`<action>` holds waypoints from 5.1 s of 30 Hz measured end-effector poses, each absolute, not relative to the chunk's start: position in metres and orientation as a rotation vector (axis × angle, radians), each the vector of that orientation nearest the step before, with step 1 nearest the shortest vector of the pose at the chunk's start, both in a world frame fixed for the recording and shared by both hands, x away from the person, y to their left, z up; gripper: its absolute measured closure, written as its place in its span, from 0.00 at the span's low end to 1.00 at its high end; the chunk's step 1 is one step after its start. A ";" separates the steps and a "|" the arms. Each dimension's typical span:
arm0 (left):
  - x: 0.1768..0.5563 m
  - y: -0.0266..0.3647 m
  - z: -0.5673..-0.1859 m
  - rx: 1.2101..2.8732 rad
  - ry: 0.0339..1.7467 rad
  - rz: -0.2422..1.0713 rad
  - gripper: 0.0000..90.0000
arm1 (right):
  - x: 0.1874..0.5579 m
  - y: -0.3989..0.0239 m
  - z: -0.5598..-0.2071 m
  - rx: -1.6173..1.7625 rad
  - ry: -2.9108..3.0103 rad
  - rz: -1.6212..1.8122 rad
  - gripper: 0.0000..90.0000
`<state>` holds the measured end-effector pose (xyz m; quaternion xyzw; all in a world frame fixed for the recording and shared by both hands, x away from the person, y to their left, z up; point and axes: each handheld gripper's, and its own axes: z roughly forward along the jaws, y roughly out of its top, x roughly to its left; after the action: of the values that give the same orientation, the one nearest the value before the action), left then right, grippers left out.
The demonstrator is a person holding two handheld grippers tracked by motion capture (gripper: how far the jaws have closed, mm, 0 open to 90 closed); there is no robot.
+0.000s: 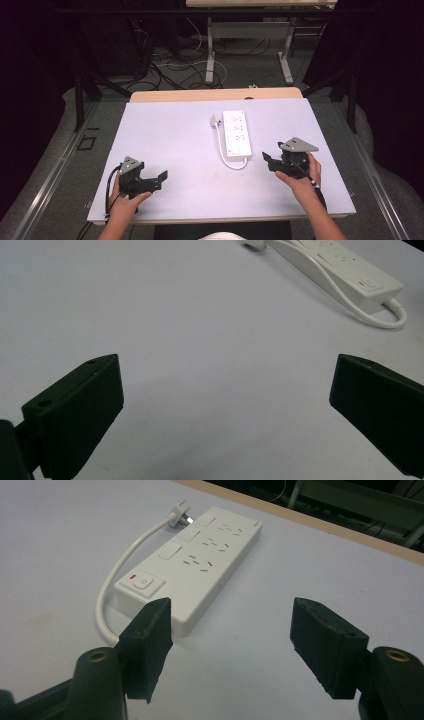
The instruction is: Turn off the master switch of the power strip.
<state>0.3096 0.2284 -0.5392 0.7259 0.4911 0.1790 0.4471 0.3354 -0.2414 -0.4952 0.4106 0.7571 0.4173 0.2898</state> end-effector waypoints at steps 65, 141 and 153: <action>0.310 0.229 -0.540 1.801 1.210 0.437 0.01 | 0.403 -0.157 -0.485 1.233 2.296 0.951 0.86; 0.309 0.232 -0.539 1.795 1.218 0.453 0.02 | 0.424 -0.138 -0.510 1.300 2.371 0.917 0.81; 0.310 0.230 -0.539 1.786 1.227 0.469 0.02 | 0.419 -0.149 -0.501 1.287 2.275 1.044 0.52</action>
<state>0.3095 0.2304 -0.5392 0.7209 0.4955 0.1894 0.4461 0.4191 -0.1487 -0.5009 0.4511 0.7975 0.3661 0.1627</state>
